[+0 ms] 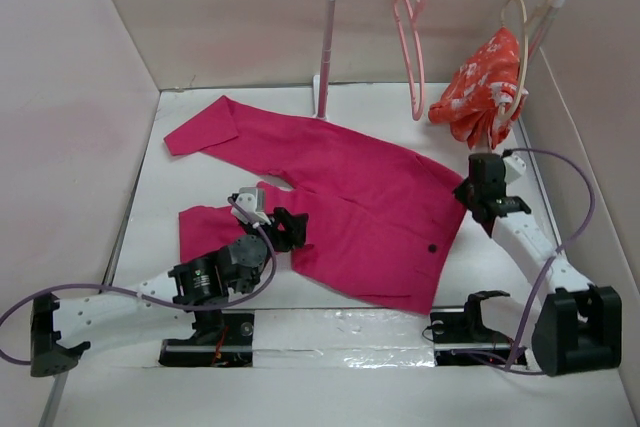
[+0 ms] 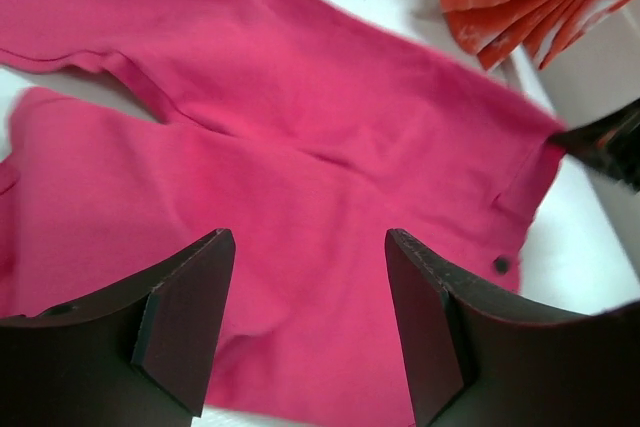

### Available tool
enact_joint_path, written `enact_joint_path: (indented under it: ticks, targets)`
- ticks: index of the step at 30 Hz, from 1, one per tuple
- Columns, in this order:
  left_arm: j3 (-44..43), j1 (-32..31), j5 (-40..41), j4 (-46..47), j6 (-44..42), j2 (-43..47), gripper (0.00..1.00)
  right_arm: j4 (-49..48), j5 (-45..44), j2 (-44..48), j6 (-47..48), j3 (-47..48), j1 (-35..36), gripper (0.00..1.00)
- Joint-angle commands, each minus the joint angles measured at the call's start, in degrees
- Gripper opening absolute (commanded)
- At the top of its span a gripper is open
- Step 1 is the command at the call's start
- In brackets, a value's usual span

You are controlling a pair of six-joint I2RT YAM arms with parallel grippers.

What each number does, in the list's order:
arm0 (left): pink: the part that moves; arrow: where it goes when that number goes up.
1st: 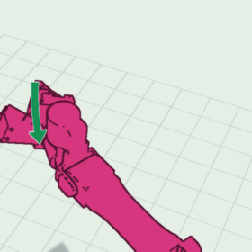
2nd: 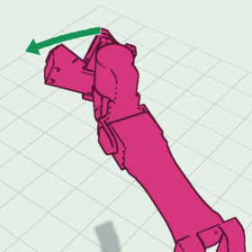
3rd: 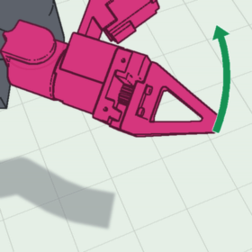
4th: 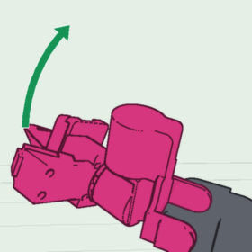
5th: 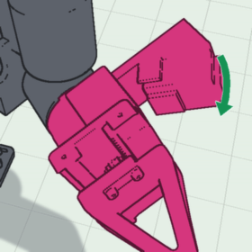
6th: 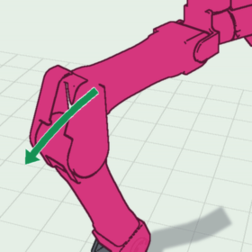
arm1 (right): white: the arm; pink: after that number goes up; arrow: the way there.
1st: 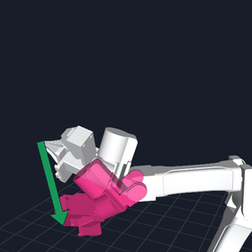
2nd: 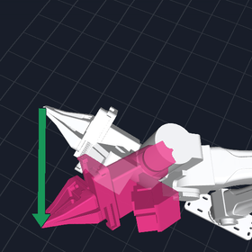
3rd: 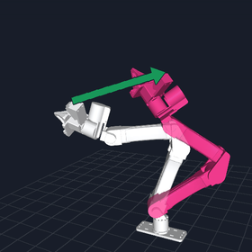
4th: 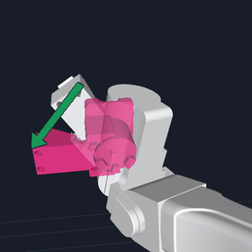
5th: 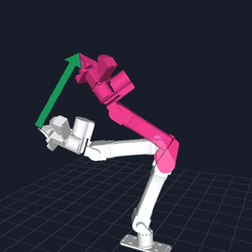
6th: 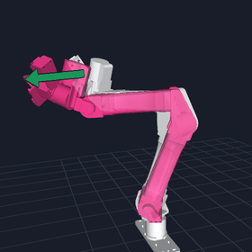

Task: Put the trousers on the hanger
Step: Flatten out the trousers at the center of the board.

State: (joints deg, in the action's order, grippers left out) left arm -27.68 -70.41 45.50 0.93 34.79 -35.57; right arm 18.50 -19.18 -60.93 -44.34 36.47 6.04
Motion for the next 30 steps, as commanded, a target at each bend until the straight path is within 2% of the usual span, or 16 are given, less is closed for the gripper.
enact_joint_path:
  ticks: [1,2,3,4,6,7,9,11,12,14,15,16,20,25,29,30]
  targets:
    - [-1.5,0.36,0.38,-0.13,0.11,-2.13,0.6,-4.89,-13.59,-6.72,5.58,7.97,-1.3,0.06]
    - [-1.85,0.36,0.99,-0.83,0.28,-2.65,0.62,-3.14,-15.0,-8.05,5.58,9.22,-1.3,0.14]
    - [-2.46,0.36,1.52,-2.49,1.5,-3.62,0.62,-2.6,-15.18,-9.11,5.66,10.1,-1.3,0.46]
    - [-2.73,0.36,1.96,-3.55,2.21,-3.97,0.62,-2.07,-14.49,-9.99,6.45,10.81,-1.3,0.64]
    - [-2.73,1.84,1.79,-4.71,3.18,-4.5,0.63,-2.15,-13.35,-8.95,7.15,9.77,1.84,0.82]
    - [-2.82,2.64,1.18,-4.62,3.27,-4.68,0.64,-2.76,-13.08,-7.73,7.42,8.63,3.17,0.82]
    - [-3.25,5.88,-1.37,-5.06,3.71,-5.38,0.64,-3.82,-11.42,-2.02,7.34,4.42,5.9,0.82]
    - [-3.52,8.96,-4.17,-4.97,3.97,-6.69,0.64,-3.3,-9.4,5.5,6.11,0.99,9.68,0.67]
    - [-3.43,10.89,-5.23,-4.54,4.06,-7.31,0.64,-4.34,-4.08,8.43,7.41,-0.59,11.43,0.45]
    - [-3.34,18.09,-11.61,-1.48,3.45,-8.89,0.64,-7.24,-0.26,13.44,6.64,-4.19,17.93,0.2]
    - [-3.52,20.9,-13.83,-0.59,3.36,-11.08,0.64,-8.64,2.54,16.34,5.5,-6.74,19.86,0.03]
    - [-3.61,26.85,-15.94,1.42,3.36,-12.32,0.64,-9.27,3.96,16.8,3.92,-7.72,21.62,0.0]
    - [-5.8,40.58,-23.52,9.25,4.67,-19.52,0.63,-15.23,10.12,15.23,3.82,-11.41,30.59,0.0]
    - [-15.88,48.96,-22.99,9.88,5.91,-35.68,0.46,-22.27,6.8,10.75,3.99,-12.56,44.83,0.0]
    - [-23.98,53.17,-24.32,6.29,7.49,-47.55,0.46,-22.47,2.57,3.47,4.52,-10.73,50.72,0.16]
    - [-24.0,53.19,-24.05,6.19,7.49,-48.53,0.48,-22.54,2.48,2.84,4.52,-10.46,50.73,0.16]
